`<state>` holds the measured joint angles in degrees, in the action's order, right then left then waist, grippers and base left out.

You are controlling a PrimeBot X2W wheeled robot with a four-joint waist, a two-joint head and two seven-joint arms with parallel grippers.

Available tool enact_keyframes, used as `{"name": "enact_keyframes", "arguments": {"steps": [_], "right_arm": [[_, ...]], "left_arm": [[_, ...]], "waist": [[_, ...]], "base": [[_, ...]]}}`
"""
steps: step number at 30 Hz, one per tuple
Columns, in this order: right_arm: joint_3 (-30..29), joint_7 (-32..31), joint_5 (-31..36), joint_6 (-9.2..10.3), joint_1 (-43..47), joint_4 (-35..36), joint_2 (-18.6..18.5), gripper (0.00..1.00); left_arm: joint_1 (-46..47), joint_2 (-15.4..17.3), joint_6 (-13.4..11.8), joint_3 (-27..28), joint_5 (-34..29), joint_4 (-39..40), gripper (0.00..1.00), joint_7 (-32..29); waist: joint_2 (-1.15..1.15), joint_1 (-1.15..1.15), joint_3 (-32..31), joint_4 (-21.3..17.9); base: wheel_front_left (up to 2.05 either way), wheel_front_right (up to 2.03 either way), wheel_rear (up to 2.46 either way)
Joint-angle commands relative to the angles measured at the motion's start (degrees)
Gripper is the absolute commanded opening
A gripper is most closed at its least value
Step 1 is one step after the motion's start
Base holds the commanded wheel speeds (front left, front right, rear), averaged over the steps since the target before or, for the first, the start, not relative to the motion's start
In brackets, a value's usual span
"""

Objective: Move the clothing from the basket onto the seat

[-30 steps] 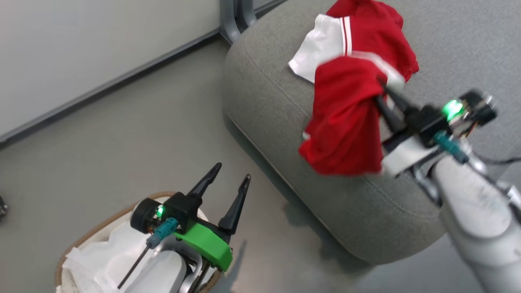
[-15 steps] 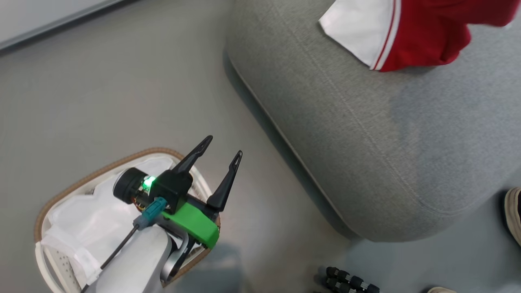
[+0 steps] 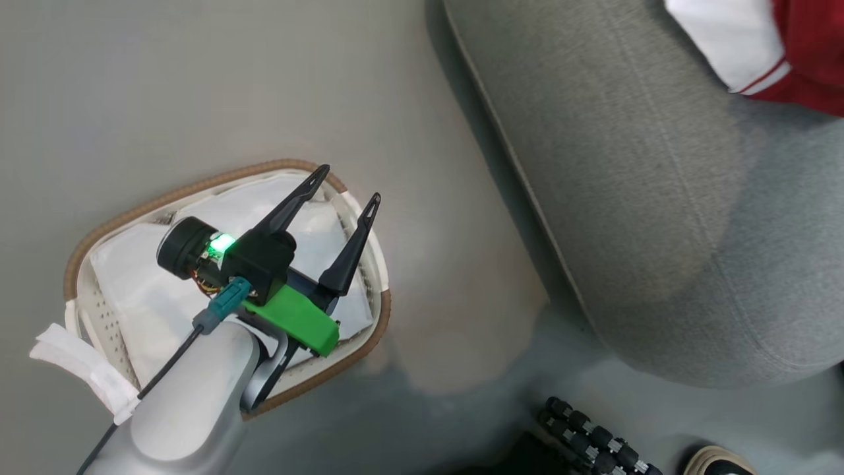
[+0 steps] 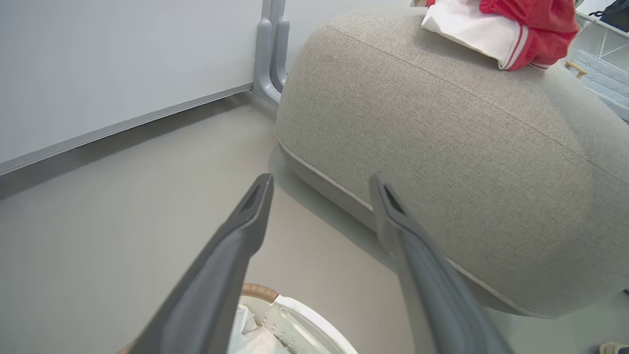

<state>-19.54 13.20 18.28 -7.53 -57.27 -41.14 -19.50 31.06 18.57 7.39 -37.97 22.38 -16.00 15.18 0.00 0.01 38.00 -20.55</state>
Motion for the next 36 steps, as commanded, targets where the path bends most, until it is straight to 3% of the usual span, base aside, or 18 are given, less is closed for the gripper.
{"name": "enact_keyframes", "arguments": {"steps": [1, 8, 9, 10, 12, 13, 17, 27, 36], "right_arm": [[-2.18, 0.17, 1.14, 0.08, 1.37, -1.56, 0.36, 0.00], [-12.66, 1.42, 4.19, 0.08, 2.09, -6.41, 4.17, 0.00], [-14.01, 1.55, 4.20, 0.07, 2.09, -6.67, 4.80, 0.04], [-14.79, 1.72, 4.60, 0.07, 2.33, -6.81, 5.20, 0.29], [-15.91, 1.85, 5.30, 0.05, 3.21, -7.01, 5.68, 0.91], [-16.55, 1.87, 5.40, 0.05, 3.61, -6.85, 5.88, 1.00], [-16.78, 1.91, 4.60, 0.06, 5.91, -3.55, 6.57, 1.00], [-10.52, 1.94, -1.26, 0.08, 16.81, 6.29, 6.64, 1.00], [0.11, 1.94, -8.09, 0.08, 26.58, 13.74, 5.65, 1.00]], "left_arm": [[1.62, 0.30, 0.14, 0.02, -0.46, 0.16, 1.00, -0.05], [1.32, 1.05, 0.14, 0.72, 0.25, -0.92, 1.00, -0.05], [1.10, 1.14, 0.14, 0.81, 0.34, -1.24, 1.00, -0.06], [0.91, 1.21, 0.14, 0.92, 0.42, -1.52, 1.00, -0.05], [0.71, 1.07, 0.14, 1.01, 0.45, -1.94, 1.00, -0.05], [0.72, 0.84, 0.14, 0.96, 0.32, -2.05, 1.00, -0.05], [-0.02, -0.56, 0.14, 0.84, 0.48, -2.17, 1.00, -0.05], [-4.15, -3.82, 0.14, 0.97, 0.90, -2.24, 1.00, -0.06], [-9.26, -7.01, 0.14, 2.42, 0.20, -3.16, 1.00, -0.06]], "waist": [[0.00, -0.01, 4.62, 4.04], [0.00, -0.01, 6.10, 4.45], [0.00, -0.01, 5.86, 4.24], [0.00, -0.01, 5.55, 4.05], [0.00, -0.01, 4.44, 3.75], [0.00, -0.01, 3.74, 3.62], [0.00, -0.01, 0.11, 3.11], [0.00, -0.01, -11.71, 1.38], [0.00, -0.01, -20.34, 2.69]], "base": [[0.00, 0.00, 0.00], [0.00, 0.00, 0.00], [0.00, 0.00, 0.00], [0.00, 0.00, 0.00], [0.00, 0.00, 0.00], [0.00, 0.00, 0.00], [0.00, 0.00, 0.00], [0.00, 0.00, 0.00], [0.00, 0.00, 0.00]]}}
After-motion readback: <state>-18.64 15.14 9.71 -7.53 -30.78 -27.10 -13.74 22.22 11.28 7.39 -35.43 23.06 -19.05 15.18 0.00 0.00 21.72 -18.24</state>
